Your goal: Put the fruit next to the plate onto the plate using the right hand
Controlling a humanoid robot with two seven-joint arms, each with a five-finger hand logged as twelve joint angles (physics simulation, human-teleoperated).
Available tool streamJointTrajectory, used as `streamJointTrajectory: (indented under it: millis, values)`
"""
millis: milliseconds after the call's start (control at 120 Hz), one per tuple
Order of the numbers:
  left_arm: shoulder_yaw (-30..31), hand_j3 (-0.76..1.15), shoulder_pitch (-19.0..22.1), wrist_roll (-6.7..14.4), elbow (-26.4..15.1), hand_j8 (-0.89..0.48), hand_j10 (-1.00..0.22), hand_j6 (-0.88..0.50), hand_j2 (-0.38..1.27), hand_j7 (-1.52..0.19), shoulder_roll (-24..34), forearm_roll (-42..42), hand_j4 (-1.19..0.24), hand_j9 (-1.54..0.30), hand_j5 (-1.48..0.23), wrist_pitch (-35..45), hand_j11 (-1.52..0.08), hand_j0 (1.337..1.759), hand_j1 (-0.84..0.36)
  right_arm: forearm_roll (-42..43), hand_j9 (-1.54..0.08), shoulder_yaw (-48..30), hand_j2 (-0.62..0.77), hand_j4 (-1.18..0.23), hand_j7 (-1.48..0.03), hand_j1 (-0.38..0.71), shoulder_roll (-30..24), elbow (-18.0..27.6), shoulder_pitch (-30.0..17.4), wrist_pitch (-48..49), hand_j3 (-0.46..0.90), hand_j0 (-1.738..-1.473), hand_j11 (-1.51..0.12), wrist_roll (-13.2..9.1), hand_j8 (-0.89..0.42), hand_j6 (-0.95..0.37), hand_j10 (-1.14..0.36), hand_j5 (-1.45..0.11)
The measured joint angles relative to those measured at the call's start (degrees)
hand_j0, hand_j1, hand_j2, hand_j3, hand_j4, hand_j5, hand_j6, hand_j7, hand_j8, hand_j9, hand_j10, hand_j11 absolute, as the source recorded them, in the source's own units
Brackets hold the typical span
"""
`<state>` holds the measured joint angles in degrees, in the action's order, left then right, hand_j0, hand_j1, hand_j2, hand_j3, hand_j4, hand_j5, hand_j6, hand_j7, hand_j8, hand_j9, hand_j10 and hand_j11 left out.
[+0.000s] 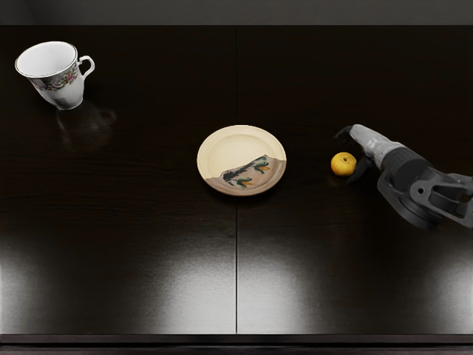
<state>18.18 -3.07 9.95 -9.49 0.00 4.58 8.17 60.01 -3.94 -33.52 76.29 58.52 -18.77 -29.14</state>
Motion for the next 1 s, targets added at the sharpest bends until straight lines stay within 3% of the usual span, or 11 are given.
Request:
streamJointTrajectory:
  millis: [642,1000]
  values:
    - [0.0,0.0,0.0,0.0,0.0,0.0,0.0,0.0,0.0,0.0,0.0,0.0,0.0,0.0,0.0,0.0,0.0,1.658,0.35,-4.1,-0.43,-0.4,-0.06,-0.33,-0.43,0.04,0.9,-1.4,0.7,2.0,0.0,-1.658,-0.43,0.2,-0.33,-0.33,-0.33,-0.43]
    - [0.0,0.0,0.0,0.0,0.0,0.0,0.0,0.0,0.0,0.0,0.0,0.0,0.0,0.0,0.0,0.0,0.0,1.658,0.35,-2.8,-0.52,-0.3,-0.08,-0.4,-0.52,0.13,1.3,-1.5,0.6,0.4,0.0,-1.658,-0.52,0.2,-0.4,-0.4,-0.4,-0.52]
